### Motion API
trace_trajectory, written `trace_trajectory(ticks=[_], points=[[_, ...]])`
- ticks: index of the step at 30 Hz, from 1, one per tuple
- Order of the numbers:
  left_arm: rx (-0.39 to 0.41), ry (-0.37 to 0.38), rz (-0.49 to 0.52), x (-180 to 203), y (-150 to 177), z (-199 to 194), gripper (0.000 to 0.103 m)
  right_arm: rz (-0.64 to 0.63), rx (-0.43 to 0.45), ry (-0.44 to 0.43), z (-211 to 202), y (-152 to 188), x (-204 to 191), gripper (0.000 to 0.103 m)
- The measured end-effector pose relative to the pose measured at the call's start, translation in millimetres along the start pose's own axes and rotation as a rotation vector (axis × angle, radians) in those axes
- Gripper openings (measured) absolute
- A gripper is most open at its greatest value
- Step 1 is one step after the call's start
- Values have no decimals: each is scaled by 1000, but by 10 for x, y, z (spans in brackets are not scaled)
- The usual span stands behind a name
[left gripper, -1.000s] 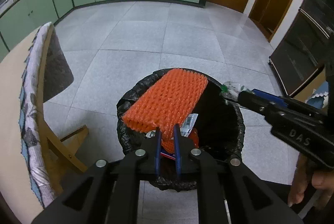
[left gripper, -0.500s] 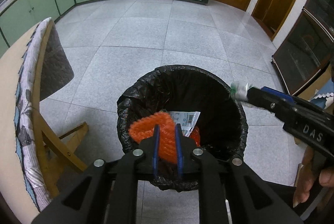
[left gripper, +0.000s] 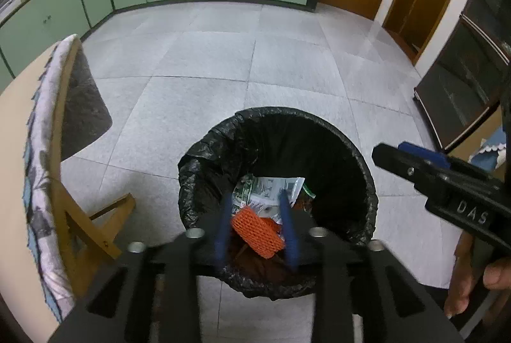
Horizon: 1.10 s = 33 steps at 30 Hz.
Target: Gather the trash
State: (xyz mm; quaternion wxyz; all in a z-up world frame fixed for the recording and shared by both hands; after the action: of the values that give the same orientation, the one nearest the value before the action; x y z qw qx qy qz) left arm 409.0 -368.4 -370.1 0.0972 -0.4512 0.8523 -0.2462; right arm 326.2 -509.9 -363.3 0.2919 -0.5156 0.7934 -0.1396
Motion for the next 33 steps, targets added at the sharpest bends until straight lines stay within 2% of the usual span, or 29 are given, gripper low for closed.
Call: trace_trajectory(ticks=[1,2,3,5,7,10,14,24,30,33], points=[[10,-11,-7,-14,-2,-33,52,0,0,4,-20,13,-7,53],[20,-21,-12,-23,-8,-68,55,1,3,7,-62,25,-14,55],[31,-30,-13,-34,-9,-117,57,-3,9,17,-122,38,-34,57],[45,-39,-10,-50,-11,-219,57,-17,37,48,-264,45,-83,70],[75,-48,-9,-79,2,-402,62,-48,83,93,-473,46,-169,77],[120,-71,-15,-135,34,-689,68,-87,113,144,-687,95,-290,83],[191,-101,-33,-238,89,-1181,77,-114,139,153,-1027,180,-512,87],[337,-170,-65,-381,321,-2347,94,-181,273,183,-1962,240,-1129,94],[410,-215,-88,-411,557,-3020,97,-187,351,230,-2516,342,-1390,98],[433,-239,-111,-452,673,-3307,97,-206,407,303,-2765,401,-1519,98]])
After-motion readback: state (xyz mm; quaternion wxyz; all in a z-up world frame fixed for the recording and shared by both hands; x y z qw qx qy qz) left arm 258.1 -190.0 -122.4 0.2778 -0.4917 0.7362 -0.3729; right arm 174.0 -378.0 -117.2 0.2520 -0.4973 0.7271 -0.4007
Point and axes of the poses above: each gripper's, at about its wrist camera, not at the fingertips, and z roughly the way its jaws point, x to its right, y to its underside, the point moved 6 cm from there along z, roughly the way its jaws point, and after that the axes turned 2 degrees about -y, right-handed, at the moved point
